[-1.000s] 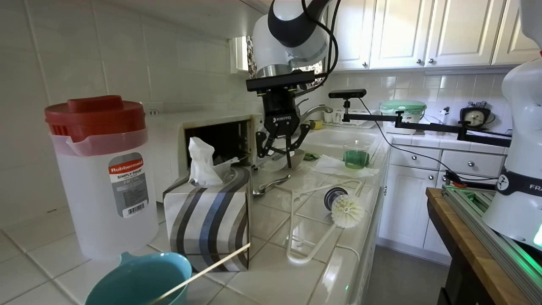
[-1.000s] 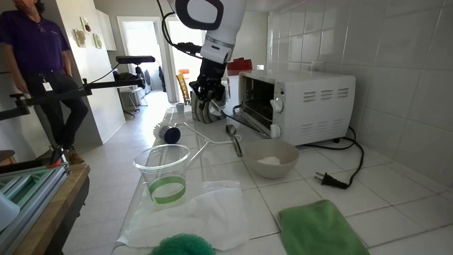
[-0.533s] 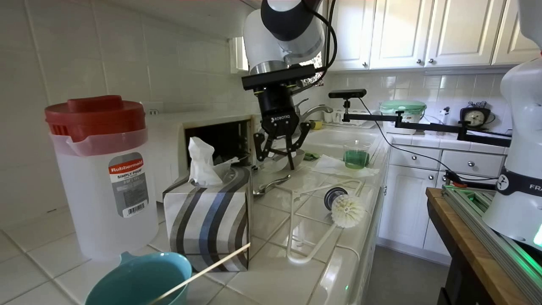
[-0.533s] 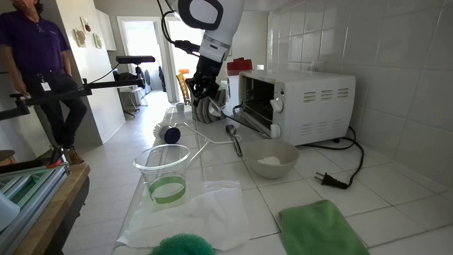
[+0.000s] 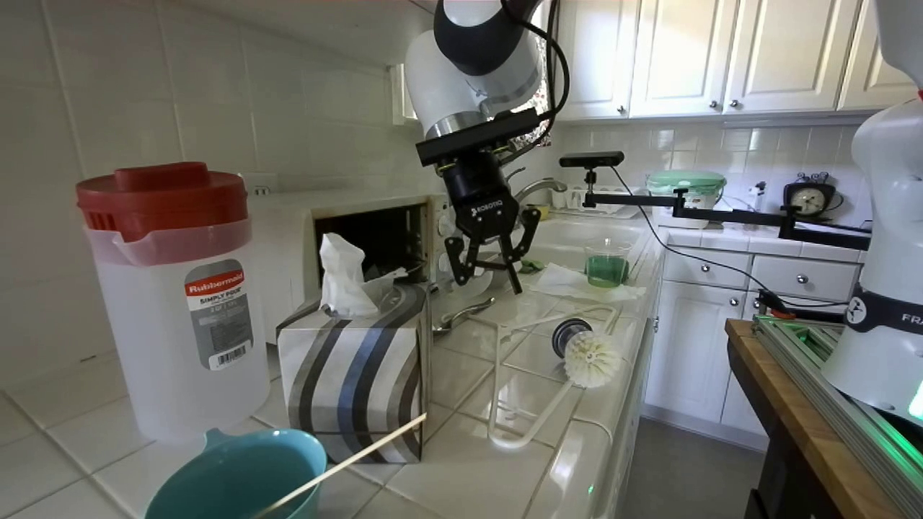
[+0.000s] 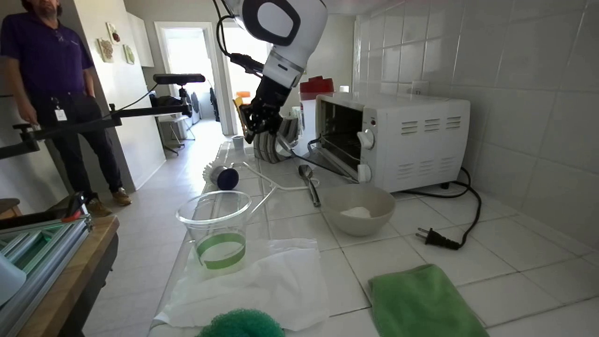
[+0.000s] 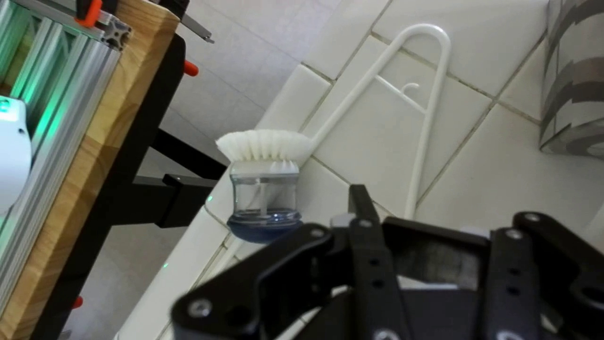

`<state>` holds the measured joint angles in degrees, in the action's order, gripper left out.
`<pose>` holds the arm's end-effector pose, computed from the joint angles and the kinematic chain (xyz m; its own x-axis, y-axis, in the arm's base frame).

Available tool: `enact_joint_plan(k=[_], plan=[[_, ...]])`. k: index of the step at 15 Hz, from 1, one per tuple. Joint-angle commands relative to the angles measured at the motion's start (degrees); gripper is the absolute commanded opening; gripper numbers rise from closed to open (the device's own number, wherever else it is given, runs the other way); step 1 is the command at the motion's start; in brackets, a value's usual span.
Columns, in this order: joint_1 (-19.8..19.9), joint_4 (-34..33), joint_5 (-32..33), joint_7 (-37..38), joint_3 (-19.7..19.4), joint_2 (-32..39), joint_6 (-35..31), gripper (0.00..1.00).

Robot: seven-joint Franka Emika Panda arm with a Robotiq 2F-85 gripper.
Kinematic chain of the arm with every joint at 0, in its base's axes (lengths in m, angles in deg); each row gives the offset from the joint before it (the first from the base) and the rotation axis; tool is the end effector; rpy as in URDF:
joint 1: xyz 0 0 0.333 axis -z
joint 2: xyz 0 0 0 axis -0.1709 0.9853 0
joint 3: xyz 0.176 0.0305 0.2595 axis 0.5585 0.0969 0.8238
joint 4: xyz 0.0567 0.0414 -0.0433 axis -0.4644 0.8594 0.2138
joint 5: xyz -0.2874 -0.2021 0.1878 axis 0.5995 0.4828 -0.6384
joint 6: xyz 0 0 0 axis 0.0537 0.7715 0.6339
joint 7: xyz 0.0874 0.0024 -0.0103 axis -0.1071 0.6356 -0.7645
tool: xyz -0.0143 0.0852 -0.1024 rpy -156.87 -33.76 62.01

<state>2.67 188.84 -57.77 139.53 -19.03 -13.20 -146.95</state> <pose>0.5607 0.1359 0.2654 0.2878 -0.8706 -0.3989 -0.8531 -0.4224 0.3064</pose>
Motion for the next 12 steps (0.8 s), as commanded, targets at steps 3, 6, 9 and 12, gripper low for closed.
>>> enact_joint_plan(k=[3, 6, 9, 12], plan=[[-0.3, -3.2, 2.7, -0.4, -1.1, 2.1, 3.3, 0.00], [-0.5, -4.0, 3.0, -0.5, -1.0, 2.2, 3.9, 0.00], [-0.3, -4.6, 2.9, -1.2, -1.0, 3.1, 3.7, 0.00], [-0.3, -4.4, 3.1, -1.9, -1.2, 3.8, 3.1, 0.00]])
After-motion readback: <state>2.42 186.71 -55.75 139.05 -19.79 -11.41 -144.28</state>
